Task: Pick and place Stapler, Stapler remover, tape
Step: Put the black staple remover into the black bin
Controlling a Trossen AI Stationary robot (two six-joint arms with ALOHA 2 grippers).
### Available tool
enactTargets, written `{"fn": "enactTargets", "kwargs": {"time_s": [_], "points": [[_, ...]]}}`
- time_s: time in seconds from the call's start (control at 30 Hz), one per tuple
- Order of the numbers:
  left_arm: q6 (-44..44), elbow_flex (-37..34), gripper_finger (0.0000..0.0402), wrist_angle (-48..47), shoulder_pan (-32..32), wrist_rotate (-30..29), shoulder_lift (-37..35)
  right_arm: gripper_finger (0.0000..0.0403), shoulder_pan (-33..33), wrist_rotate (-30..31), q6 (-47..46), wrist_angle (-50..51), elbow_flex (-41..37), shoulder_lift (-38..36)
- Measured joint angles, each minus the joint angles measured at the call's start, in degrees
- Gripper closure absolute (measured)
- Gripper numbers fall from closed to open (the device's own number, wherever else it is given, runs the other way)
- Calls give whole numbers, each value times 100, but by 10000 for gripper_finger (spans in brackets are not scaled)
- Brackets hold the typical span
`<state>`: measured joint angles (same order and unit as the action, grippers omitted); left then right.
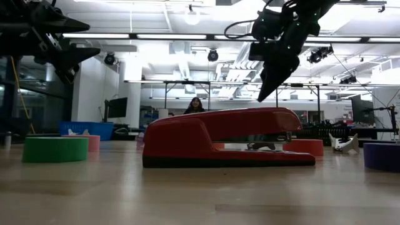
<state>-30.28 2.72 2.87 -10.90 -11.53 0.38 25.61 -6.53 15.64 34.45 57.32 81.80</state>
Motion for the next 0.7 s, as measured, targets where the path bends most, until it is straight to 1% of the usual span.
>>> {"fn": "enactTargets", "kwargs": {"time_s": [0.13,0.27,0.47,0.63,0.7], "points": [[-1,0,173,-2,0,0,2,159,-104,-37,390,-48,0,0],[0,2,173,0,0,0,2,159,-199,-50,490,-50,0,2],[-1,1,173,0,0,0,2,159,-389,-61,781,-78,-9,328],[-2,0,173,-2,0,0,2,152,-569,218,1204,-391,-11,487],[0,0,173,-2,0,0,0,146,-628,219,1354,-402,-11,512]]}}
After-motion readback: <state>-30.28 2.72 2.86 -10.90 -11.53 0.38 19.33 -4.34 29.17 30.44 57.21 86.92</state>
